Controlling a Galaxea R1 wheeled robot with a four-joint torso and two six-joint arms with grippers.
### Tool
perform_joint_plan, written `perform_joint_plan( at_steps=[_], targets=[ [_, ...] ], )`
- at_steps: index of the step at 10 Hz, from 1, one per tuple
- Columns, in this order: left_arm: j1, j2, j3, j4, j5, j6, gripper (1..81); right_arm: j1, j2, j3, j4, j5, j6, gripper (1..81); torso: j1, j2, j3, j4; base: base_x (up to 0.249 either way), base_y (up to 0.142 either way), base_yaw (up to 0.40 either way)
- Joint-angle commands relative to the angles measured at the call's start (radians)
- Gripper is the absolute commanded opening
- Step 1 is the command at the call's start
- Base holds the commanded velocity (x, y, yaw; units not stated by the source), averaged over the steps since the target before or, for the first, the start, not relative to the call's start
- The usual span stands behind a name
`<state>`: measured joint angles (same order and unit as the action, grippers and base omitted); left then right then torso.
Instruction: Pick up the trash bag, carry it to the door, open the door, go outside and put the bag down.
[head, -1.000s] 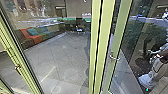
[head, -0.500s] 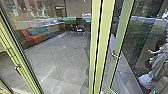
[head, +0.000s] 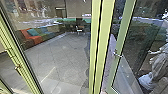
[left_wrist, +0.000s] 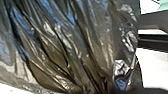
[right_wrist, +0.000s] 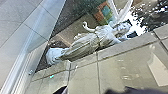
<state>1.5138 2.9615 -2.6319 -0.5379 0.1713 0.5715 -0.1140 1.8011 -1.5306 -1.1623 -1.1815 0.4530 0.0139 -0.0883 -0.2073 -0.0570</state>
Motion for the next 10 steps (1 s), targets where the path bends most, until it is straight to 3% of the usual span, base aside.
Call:
perform_joint_plan(
  at_steps=[1, 2, 3, 4, 5, 6, 7, 8, 10],
  targets=[
    [-0.020, -0.002, 0.007, -0.007, 0.096, 0.002, 1.0, 0.107, -0.018, -0.037, -0.037, -0.056, 0.004, 81.1, 0.000, 0.000, -0.001, 0.000, 0.000, 0.000, 0.000],
    [-0.020, -0.004, 0.007, -0.008, 0.096, 0.002, 1.0, 0.107, -0.032, -0.044, -0.031, -0.053, 0.001, 81.1, 0.000, 0.000, 0.000, -0.058, 0.000, 0.000, 0.000],
    [-0.020, -0.004, 0.007, -0.008, 0.096, 0.002, 1.0, 0.107, -0.038, -0.045, -0.031, -0.053, -0.004, 81.1, 0.000, 0.000, 0.000, -0.078, 0.000, 0.000, 0.000],
    [-0.020, -0.004, 0.007, -0.008, 0.096, 0.002, 1.0, 0.107, -0.053, -0.046, -0.031, -0.052, -0.005, 81.1, 0.000, 0.000, 0.000, -0.191, 0.000, 0.000, 0.000],
    [-0.020, -0.004, 0.007, -0.008, 0.096, 0.002, 1.0, 0.107, -0.059, -0.048, -0.030, -0.052, -0.007, 81.1, 0.000, 0.000, 0.000, -0.126, 0.000, 0.000, 0.000],
    [-0.019, -0.004, 0.007, -0.008, 0.096, 0.002, 1.0, 0.107, -0.061, -0.049, -0.031, -0.052, -0.008, 81.1, 0.000, 0.000, 0.000, -0.081, 0.000, 0.000, 0.000],
    [-0.017, -0.005, 0.007, -0.008, 0.096, 0.002, 1.0, 0.105, -0.059, -0.066, -0.034, -0.046, -0.007, 81.1, 0.000, 0.000, 0.000, -0.103, 0.000, 0.000, 0.000],
    [-0.016, -0.005, 0.007, -0.008, 0.096, 0.002, 1.0, 0.104, -0.059, -0.083, -0.046, -0.020, -0.007, 81.1, 0.000, 0.000, 0.000, -0.117, 0.000, 0.000, 0.000],
    [-0.016, -0.004, 0.007, -0.008, 0.096, 0.002, 1.0, 0.115, -0.058, -0.124, -0.085, 0.049, -0.001, 81.1, -0.001, -0.001, 0.000, -0.118, 0.000, 0.000, 0.000]
  ],
)
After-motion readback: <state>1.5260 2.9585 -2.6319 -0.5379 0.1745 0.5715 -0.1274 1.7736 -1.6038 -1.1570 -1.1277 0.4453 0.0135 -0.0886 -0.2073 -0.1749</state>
